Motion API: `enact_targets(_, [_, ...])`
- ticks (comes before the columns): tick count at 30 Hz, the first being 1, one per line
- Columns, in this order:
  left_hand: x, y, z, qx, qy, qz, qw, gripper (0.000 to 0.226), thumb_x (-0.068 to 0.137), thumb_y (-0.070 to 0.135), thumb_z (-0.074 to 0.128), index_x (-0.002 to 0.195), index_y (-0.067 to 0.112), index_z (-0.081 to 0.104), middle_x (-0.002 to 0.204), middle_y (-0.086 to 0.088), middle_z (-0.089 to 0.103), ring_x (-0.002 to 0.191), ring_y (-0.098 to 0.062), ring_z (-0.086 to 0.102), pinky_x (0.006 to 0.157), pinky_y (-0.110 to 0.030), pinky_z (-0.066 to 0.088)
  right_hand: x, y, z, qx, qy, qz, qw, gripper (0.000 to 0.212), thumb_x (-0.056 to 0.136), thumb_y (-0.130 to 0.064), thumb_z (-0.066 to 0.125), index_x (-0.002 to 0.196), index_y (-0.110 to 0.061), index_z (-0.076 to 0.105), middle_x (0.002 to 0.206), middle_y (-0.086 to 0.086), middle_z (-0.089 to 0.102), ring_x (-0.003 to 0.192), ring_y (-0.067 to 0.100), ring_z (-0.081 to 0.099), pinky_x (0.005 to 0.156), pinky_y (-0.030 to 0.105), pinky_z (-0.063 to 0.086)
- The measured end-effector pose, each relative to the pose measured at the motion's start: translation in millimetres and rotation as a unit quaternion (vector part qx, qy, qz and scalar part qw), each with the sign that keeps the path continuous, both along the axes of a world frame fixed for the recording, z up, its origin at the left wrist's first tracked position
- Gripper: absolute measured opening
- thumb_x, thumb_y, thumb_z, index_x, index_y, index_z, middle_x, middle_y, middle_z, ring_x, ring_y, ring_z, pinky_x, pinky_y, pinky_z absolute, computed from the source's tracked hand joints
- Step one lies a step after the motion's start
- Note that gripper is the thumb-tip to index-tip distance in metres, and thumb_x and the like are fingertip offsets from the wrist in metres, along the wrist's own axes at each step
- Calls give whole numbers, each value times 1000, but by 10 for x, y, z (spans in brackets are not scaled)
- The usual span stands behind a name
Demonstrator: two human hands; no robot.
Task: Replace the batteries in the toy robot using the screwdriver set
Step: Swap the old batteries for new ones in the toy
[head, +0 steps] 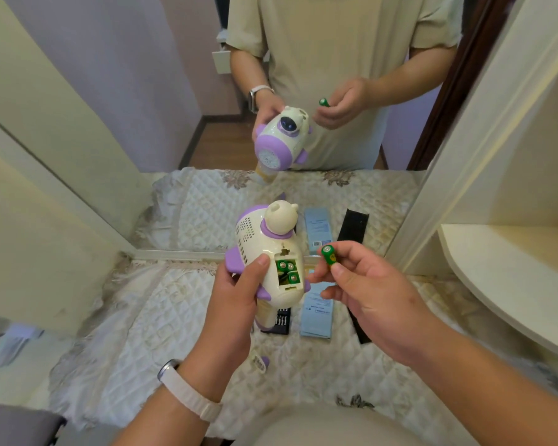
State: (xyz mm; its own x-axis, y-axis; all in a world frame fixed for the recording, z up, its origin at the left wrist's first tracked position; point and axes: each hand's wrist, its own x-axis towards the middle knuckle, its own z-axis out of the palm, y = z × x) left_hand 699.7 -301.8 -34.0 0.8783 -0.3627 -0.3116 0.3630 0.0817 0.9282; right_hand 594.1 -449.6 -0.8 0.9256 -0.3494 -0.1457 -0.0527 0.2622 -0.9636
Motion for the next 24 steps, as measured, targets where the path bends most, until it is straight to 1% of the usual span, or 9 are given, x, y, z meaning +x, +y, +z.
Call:
enact_targets(3, [5, 25, -8, 0, 6, -2, 1000, 70, 68, 39, 83, 127, 13, 57, 112, -12, 72, 100, -29, 72, 71, -31, 55, -6, 63, 42, -63, -3, 6, 998, 17, 98, -1, 45, 107, -12, 54, 93, -1, 75, 91, 9, 67, 79, 21, 51])
enact_targets(5, [2, 46, -4, -3, 3, -3, 1000, 69, 67, 42, 76, 126, 12, 58, 104, -11, 71, 93, -24, 72, 68, -29, 55, -5, 118, 74, -79, -20, -3, 997, 11, 96, -4, 52, 104, -11, 54, 96, -2, 75, 91, 8, 68, 80, 18, 51])
enact_targets(8, [2, 81, -10, 0, 3, -6, 1000, 63, 71, 42, 71, 125, 12, 58, 105, -12, 71, 91, -23, 72, 72, -33, 55, 20, 165, 69, -165, -39, -25, 985, 6, 87, -21, 66, 94, -23, 65, 94, 0, 70, 88, 15, 66, 78, 25, 53])
enact_targets(10, [-6, 100, -20, -8, 10, -15, 1000, 49, 82, 32, 69, 124, 12, 58, 106, -13, 73, 87, -20, 73, 67, -29, 56, 41, 202, 57, -198, -46, -34, 979, 8, 81, -27, 67, 89, -28, 66, 88, 1, 66, 82, 20, 63, 74, 28, 53])
enact_targets(11, [-15, 109, -22, -10, 12, -18, 1000, 45, 83, 30, 68, 123, 12, 58, 107, -14, 73, 85, -18, 73, 66, -28, 56, 48, 225, 54, -190, -51, -32, 980, 8, 81, -25, 67, 88, -30, 66, 84, 1, 66, 80, 24, 63, 72, 29, 54])
enact_targets(13, [-35, 133, -21, -4, 10, -23, 1000, 55, 75, 36, 70, 123, 12, 58, 111, -15, 73, 88, -19, 72, 69, -30, 55, 55, 266, 43, -190, -55, -21, 980, 13, 84, -19, 69, 88, -30, 65, 80, -1, 66, 77, 26, 63, 69, 29, 54])
enact_targets(17, [-57, 193, 2, 2, 7, -25, 1000, 65, 66, 43, 72, 122, 12, 59, 109, -14, 74, 88, -20, 72, 68, -29, 54, 63, 328, 51, -217, -50, -14, 975, 21, 85, -13, 71, 88, -33, 63, 80, -3, 67, 71, 10, 60, 66, 25, 53])
enact_targets(21, [-45, 225, 21, 5, 4, -39, 999, 62, 69, 42, 73, 121, 11, 60, 106, -12, 75, 88, -19, 72, 66, -27, 55, 71, 382, 42, -217, -44, -15, 975, 17, 85, -11, 71, 86, -27, 64, 80, -2, 67, 70, 7, 59, 65, 22, 52])
enact_targets(24, [-32, 262, 14, 19, 6, -38, 999, 57, 76, 39, 80, 121, 10, 60, 109, -15, 74, 90, -22, 71, 69, -29, 55, 84, 390, 19, -228, -39, -20, 973, 17, 84, -10, 71, 86, -25, 64, 79, -3, 66, 67, 3, 58, 64, 18, 49])
